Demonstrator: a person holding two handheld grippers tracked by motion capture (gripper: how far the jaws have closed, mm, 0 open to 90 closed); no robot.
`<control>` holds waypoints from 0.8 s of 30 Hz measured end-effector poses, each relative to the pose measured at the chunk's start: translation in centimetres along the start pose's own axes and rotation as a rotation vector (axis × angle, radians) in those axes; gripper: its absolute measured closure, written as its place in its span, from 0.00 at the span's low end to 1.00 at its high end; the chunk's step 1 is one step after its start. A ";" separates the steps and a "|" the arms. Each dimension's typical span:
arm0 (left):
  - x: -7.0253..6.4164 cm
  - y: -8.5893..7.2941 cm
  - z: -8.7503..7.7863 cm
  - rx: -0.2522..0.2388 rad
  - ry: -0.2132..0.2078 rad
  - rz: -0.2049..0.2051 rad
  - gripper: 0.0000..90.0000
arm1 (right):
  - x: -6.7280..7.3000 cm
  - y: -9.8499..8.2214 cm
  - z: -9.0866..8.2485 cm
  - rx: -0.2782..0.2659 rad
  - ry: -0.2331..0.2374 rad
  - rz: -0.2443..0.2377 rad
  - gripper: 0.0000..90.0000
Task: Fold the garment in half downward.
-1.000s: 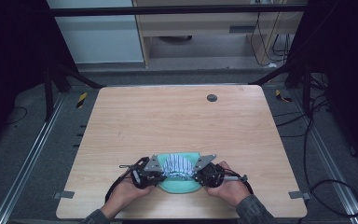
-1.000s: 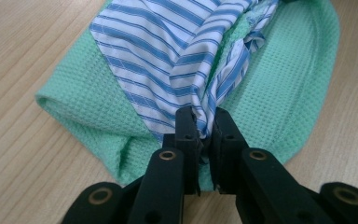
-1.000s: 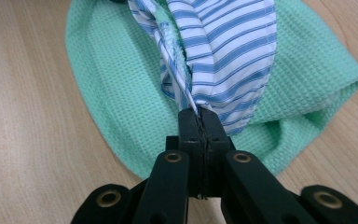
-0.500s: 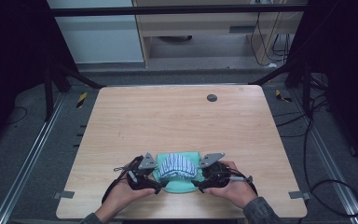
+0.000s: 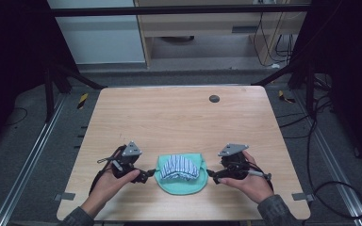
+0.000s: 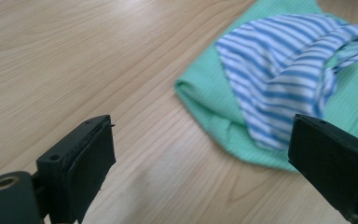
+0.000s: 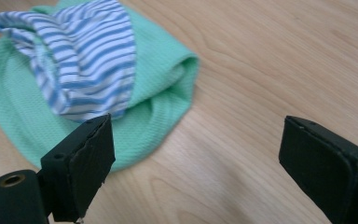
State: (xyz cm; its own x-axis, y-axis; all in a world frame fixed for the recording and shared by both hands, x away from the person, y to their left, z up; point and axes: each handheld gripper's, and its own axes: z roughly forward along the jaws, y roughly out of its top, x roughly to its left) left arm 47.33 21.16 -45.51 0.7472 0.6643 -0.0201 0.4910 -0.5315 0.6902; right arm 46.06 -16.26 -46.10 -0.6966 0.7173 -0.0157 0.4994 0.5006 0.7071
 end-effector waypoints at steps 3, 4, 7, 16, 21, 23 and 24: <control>1.0 -0.3 -0.2 0.025 0.016 0.000 0.07 | -0.9 -0.1 -0.1 0.008 -0.014 0.016 0.10; 1.2 -0.4 -0.2 0.031 0.020 -0.001 0.07 | -1.3 -0.2 -0.1 0.011 -0.022 0.023 0.10; 2.2 -0.6 -0.2 0.061 0.038 -0.004 0.07 | -2.1 -0.2 0.1 0.024 -0.048 0.053 0.09; 6.0 -1.8 0.3 0.077 0.115 -0.058 0.07 | -4.9 -1.0 1.5 0.048 -0.092 0.142 0.08; 8.1 -2.8 0.9 0.068 0.157 -0.132 0.07 | -6.4 -1.6 2.4 0.053 -0.159 0.208 0.07; 8.8 -3.0 1.1 0.067 0.167 -0.154 0.07 | -7.0 -1.7 2.6 0.053 -0.180 0.239 0.07; 9.1 -3.1 1.2 0.060 0.173 -0.166 0.07 | -7.2 -1.7 2.8 0.053 -0.193 0.253 0.07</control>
State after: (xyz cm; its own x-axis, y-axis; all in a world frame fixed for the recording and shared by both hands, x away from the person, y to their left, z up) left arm 53.13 28.23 -48.66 0.5689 0.8224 -0.0015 0.6300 -0.4347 0.6435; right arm 51.67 -20.91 -49.21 -0.4387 0.8984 0.0184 0.6742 0.3155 0.6678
